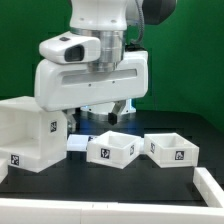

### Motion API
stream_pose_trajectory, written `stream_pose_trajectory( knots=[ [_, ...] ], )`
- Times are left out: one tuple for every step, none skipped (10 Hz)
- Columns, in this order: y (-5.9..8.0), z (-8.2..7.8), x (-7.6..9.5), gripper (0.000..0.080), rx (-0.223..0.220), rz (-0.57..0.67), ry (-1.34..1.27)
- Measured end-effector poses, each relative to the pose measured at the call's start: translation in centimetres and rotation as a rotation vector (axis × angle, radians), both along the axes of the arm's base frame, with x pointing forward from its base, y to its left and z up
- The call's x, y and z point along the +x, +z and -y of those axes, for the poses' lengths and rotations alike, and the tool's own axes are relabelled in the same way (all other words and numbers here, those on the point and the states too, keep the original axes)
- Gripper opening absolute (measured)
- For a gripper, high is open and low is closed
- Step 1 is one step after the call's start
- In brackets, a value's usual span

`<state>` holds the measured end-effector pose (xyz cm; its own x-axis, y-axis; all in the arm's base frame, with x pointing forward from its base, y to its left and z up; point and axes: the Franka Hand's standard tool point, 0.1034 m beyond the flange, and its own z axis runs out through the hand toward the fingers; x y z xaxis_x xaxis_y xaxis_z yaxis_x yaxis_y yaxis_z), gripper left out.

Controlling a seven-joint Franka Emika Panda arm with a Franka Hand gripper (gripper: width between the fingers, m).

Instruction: Assemble drawer

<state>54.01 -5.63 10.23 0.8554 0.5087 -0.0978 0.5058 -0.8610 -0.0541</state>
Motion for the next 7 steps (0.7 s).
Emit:
stream_pose_trajectory(
  knots=[
    [-0.1,0.5,0.3,0.0649,-0.042,-0.063,-0.127],
    [-0.2,0.5,0.2,0.0649,-0.058,-0.137,-0.134],
    [-0.3,-0.2,0.1,0.0649,-0.064,-0.205,-0.121],
    [-0.4,-0.7,0.0,0.0649,-0.069,-0.26,-0.111],
    [-0.5,-1.1,-0.2,0.0649,-0.075,-0.319,-0.103],
    [-0.8,-1.0,-0.4,0.0649,-0.079,-0.368,-0.105],
    [-1.1,0.7,-0.7,0.0649,-0.095,-0.452,-0.136]
  ],
)
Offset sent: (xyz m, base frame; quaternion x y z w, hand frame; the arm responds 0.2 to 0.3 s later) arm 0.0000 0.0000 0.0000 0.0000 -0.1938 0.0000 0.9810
